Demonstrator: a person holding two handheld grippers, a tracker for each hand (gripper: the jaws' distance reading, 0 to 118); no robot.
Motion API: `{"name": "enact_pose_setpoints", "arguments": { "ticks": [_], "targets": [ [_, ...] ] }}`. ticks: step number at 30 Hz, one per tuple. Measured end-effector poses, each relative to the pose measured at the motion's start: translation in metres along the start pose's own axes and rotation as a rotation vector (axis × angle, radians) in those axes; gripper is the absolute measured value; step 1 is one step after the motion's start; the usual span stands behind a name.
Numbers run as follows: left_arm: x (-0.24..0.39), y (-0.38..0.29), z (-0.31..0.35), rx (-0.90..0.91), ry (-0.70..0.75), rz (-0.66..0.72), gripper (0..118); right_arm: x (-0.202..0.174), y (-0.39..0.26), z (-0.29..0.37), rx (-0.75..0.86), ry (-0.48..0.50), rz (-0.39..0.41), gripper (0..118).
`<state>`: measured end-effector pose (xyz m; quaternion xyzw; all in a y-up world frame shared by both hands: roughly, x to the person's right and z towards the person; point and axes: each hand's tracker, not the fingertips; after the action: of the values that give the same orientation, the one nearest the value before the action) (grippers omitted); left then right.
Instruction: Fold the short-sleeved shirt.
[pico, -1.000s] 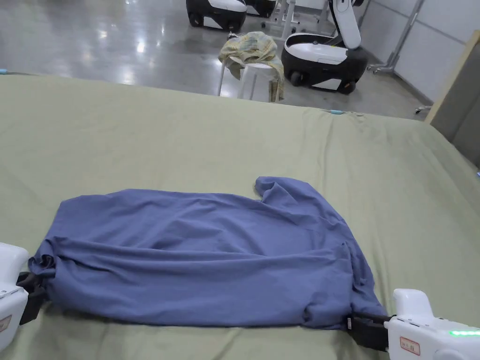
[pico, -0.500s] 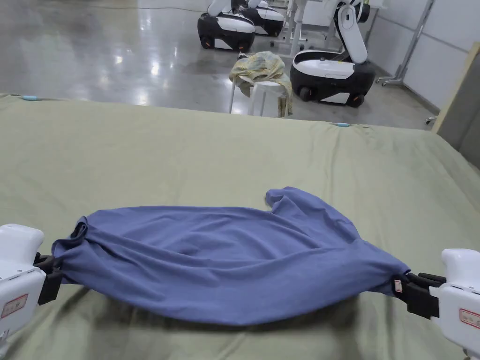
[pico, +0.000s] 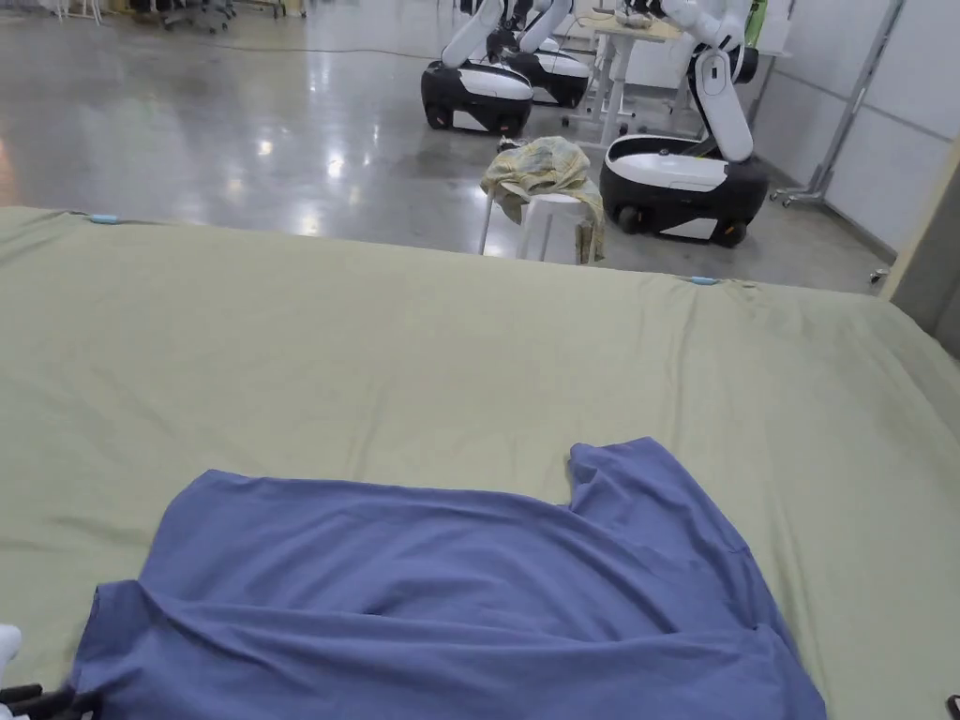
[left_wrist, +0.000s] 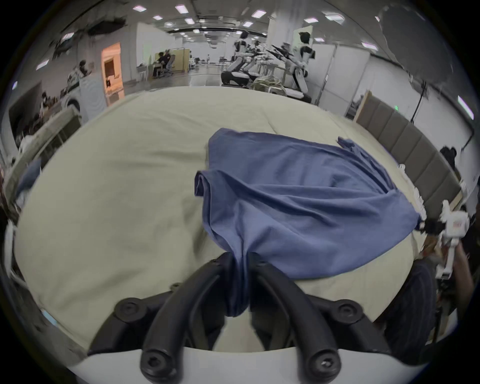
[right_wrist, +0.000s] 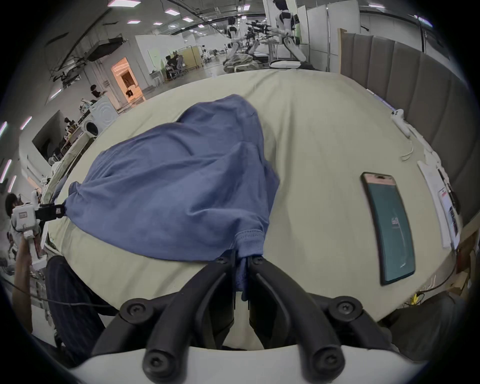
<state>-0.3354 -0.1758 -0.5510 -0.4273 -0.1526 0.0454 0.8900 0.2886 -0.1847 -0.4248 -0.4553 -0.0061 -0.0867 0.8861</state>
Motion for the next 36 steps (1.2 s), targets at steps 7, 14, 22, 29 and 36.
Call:
{"name": "enact_pose_setpoints", "arguments": {
  "ticks": [7, 14, 22, 29, 36],
  "targets": [
    [0.028, 0.016, 0.070, 0.426, 0.146, -0.164, 91, -0.033, 0.044, 0.054, 0.287, 0.038, 0.119, 110],
    [0.093, 0.066, 0.049, 0.538, 0.190, -0.226, 76, -0.114, 0.082, 0.042, 0.609, 0.048, 0.169, 94],
    [0.036, 0.100, -0.043, 0.268, 0.181, -0.200, 5, -0.143, 0.085, 0.003, 0.571, 0.069, 0.209, 3],
    [-0.014, 0.178, -0.139, 0.058, 0.180, -0.198, 95, -0.124, 0.097, -0.025, 0.498, 0.031, 0.208, 3],
    [0.020, 0.190, -0.174, -0.053, 0.253, -0.222, 28, -0.078, 0.133, -0.055, 0.366, -0.099, 0.173, 8]
  ]
}}
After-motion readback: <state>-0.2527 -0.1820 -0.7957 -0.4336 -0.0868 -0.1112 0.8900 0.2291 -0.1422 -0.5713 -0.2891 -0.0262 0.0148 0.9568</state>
